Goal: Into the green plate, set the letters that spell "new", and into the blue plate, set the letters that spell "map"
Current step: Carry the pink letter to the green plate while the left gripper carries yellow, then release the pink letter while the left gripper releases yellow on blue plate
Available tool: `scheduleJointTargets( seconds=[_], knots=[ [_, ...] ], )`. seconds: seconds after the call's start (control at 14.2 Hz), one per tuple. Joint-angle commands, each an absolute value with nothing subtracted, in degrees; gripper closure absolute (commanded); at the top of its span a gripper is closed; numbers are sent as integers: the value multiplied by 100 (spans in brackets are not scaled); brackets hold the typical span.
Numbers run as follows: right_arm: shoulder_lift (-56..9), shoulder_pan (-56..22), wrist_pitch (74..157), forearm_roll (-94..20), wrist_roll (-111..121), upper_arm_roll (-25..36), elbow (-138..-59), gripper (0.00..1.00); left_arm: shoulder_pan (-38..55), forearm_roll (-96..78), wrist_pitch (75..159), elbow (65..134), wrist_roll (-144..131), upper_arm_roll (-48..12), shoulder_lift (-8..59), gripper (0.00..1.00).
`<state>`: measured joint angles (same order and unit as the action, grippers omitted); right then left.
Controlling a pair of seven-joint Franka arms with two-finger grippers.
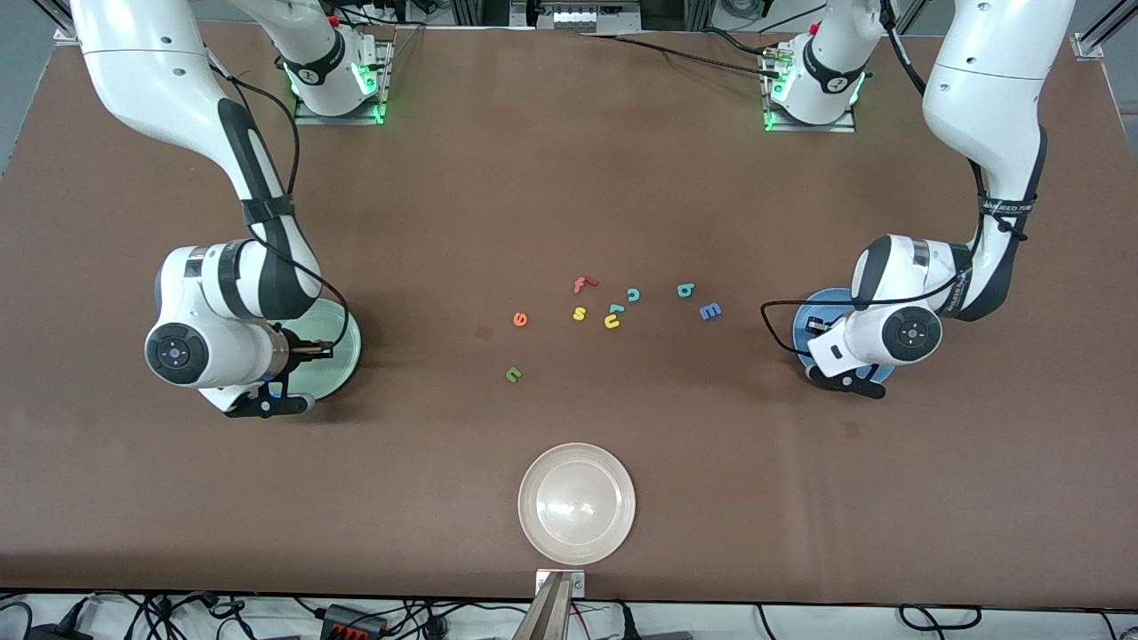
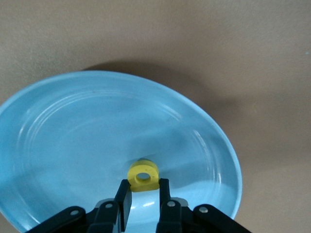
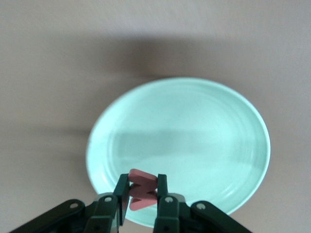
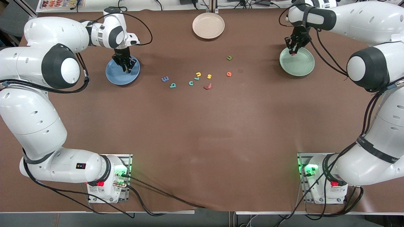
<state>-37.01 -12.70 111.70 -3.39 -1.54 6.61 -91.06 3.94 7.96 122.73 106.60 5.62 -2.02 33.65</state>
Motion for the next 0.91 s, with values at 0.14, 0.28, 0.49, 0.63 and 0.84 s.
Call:
scheduleJointTargets(
  seconds=[0.14,0.28,0.49,0.63,0.84],
  knots=[
    [-3489,-1318,11450,-132,-62,686,-9658,100,439,940,12086,10627,493,-508,2998,0],
    [-3568,-1275,12064,-88,-44,712,-9887,100,439,932,11595,10478,483,-685,2857,0],
    [-3735,-1266,12402,-123,-157,703,-9906,1,439,914,10891,10065,274,-1290,2654,0],
    [-3508,-1353,12349,-140,-132,703,-9870,0,544,923,10942,10055,-435,-1729,2733,0],
    [-3410,-1450,12287,-176,-220,659,-9581,0,1185,1517,11643,10090,-724,-1810,3066,0]
  ],
)
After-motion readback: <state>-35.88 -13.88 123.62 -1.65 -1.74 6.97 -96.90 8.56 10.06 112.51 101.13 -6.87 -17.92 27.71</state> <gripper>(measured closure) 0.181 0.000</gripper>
